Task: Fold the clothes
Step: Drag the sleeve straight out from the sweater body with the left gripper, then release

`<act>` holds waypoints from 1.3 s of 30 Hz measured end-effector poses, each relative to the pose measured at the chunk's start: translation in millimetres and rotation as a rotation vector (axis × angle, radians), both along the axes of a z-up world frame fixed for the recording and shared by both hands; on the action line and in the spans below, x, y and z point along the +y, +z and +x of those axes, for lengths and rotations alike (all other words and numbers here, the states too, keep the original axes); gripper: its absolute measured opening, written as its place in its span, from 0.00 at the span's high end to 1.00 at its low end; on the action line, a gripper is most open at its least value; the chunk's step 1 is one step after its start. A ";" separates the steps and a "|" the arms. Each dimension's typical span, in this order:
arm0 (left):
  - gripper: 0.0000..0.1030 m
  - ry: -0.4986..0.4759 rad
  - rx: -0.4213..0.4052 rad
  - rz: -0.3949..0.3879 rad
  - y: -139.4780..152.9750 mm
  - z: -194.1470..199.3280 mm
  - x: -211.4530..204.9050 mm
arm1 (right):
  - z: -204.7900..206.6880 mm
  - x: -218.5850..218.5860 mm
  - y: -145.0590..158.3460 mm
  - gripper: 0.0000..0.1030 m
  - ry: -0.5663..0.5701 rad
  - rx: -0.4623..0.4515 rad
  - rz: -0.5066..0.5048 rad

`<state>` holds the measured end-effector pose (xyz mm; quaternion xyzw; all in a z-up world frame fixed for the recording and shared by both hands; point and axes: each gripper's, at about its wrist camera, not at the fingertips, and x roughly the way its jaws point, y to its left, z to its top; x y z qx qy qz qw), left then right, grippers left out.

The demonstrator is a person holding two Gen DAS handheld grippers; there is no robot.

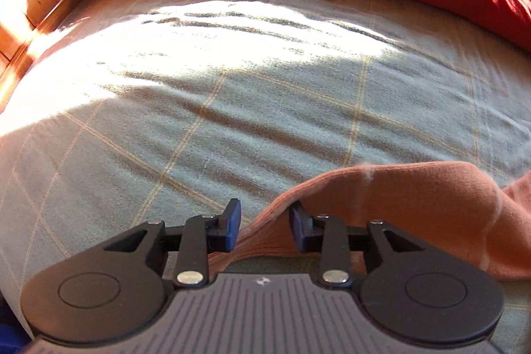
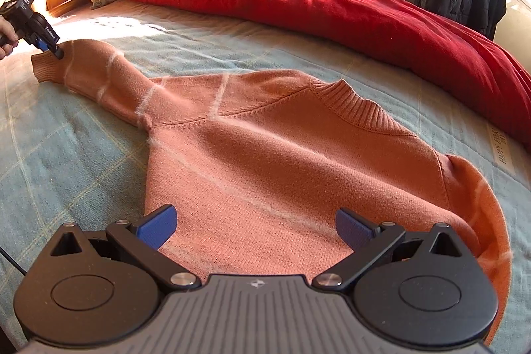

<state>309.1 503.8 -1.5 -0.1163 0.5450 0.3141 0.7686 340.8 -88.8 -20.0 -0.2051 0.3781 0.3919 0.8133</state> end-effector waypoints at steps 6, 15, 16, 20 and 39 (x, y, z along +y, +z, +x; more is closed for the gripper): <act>0.67 0.219 -0.045 -0.003 3.2 -29.6 22.6 | 5.3 1.4 1.2 0.00 -0.018 0.016 0.020; 0.55 0.422 -0.406 -0.504 -45.0 -54.5 -21.0 | 6.6 9.9 -1.3 0.00 -0.009 0.032 0.035; 0.55 0.435 -0.419 -0.527 -54.4 -53.5 -27.7 | 6.3 10.1 -1.4 0.00 -0.007 0.032 0.035; 0.36 0.516 -0.591 -0.530 -71.1 -58.7 -36.7 | 5.3 10.8 -1.6 0.00 -0.002 0.032 0.034; 0.87 0.556 -0.609 -0.231 -17.0 -77.6 -64.5 | 0.1 -11.8 -2.3 0.00 -0.050 0.031 0.026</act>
